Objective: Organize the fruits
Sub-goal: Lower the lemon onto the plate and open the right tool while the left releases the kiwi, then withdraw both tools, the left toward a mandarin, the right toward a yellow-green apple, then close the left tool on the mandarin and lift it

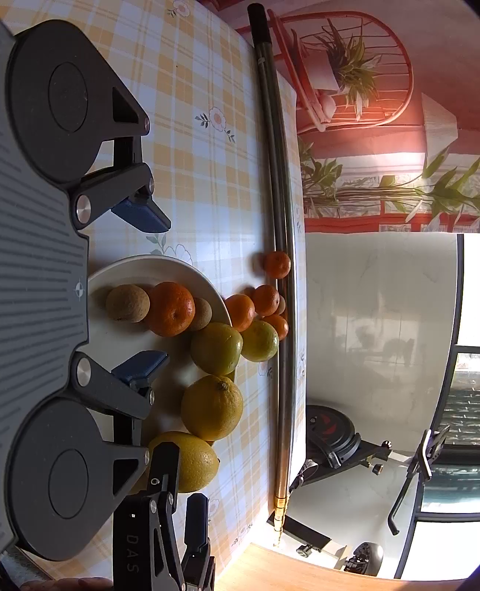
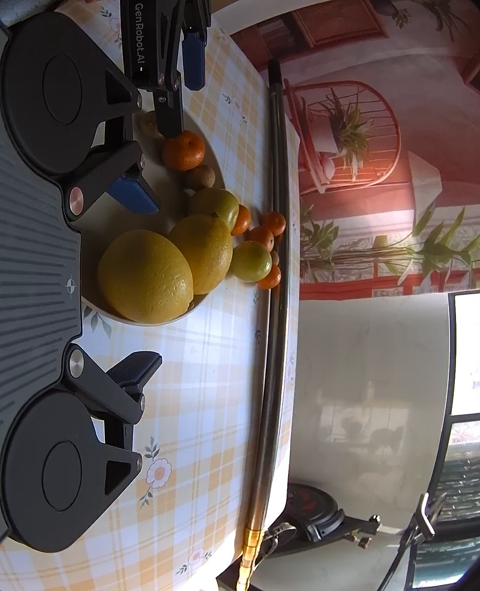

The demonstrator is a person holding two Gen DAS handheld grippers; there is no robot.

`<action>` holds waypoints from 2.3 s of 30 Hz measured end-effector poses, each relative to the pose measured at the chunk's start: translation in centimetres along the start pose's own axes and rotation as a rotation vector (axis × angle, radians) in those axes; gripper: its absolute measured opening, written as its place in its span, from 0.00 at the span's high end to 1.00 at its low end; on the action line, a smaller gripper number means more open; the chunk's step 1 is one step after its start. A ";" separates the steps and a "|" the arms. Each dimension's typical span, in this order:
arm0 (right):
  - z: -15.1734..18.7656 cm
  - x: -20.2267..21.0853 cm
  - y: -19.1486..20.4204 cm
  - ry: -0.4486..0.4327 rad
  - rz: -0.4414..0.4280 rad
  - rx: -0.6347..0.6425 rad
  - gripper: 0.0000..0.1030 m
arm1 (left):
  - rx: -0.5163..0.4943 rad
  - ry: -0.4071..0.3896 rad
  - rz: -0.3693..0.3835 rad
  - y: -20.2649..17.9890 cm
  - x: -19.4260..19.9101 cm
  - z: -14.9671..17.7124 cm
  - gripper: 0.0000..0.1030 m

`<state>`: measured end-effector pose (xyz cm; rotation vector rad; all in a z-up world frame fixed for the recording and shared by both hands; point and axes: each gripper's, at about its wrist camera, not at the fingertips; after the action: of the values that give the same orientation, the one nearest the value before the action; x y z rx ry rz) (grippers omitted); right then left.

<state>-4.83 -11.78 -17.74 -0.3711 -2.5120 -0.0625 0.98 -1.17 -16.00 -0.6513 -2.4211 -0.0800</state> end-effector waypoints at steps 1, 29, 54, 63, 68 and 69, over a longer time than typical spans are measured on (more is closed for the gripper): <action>0.0 0.0 0.0 0.000 0.001 -0.003 0.21 | 0.001 -0.003 -0.002 0.1 0.0 0.0 0.28; -6.5 0.1 -3.7 -0.092 -0.022 -0.092 0.17 | 0.118 -0.073 -0.034 4.5 1.9 -6.9 0.15; -13.5 -5.7 -4.8 -0.058 -0.058 -0.077 0.15 | -0.014 0.121 0.128 4.5 -7.6 -11.2 0.21; -12.7 -6.5 -6.0 -0.042 -0.080 -0.120 0.15 | 0.058 0.286 0.208 4.7 -13.0 -10.6 0.33; -12.5 -6.9 -6.6 -0.036 -0.081 -0.152 0.15 | 0.101 0.322 0.190 4.9 -14.3 -10.5 0.47; -12.4 -7.0 -6.6 -0.031 -0.082 -0.156 0.15 | 0.100 0.319 0.196 4.9 -14.4 -10.4 0.47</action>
<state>5.72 -21.47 -11.27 -0.3339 -2.5601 -0.2887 18.91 -5.29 -16.54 -0.7641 -2.0330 0.0178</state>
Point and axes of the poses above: each gripper's, at about its wrist camera, not at the fingertips, and x roughly against the way its jaws point, y to its left, z to its underside, and after that the axes turned 9 degrees about z, right-handed
